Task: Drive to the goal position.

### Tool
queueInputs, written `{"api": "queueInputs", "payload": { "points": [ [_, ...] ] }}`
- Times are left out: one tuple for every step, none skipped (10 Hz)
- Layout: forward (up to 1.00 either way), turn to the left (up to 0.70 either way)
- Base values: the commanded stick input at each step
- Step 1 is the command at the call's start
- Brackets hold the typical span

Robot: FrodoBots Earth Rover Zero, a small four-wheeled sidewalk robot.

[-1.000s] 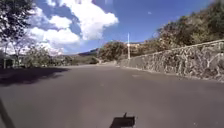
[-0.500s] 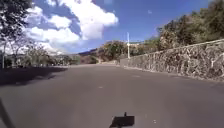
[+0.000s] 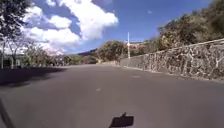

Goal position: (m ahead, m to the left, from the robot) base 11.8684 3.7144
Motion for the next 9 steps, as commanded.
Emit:
{"api": "queueInputs", "payload": {
  "points": [
    [0.5, 0.0],
    [0.5, 0.0],
    [0.5, 0.0],
    [0.5, 0.0],
    [0.5, 0.0],
    [0.5, 0.0],
    [0.5, 0.0],
    [0.5, 0.0],
    [0.5, 0.0]
  ]
}}
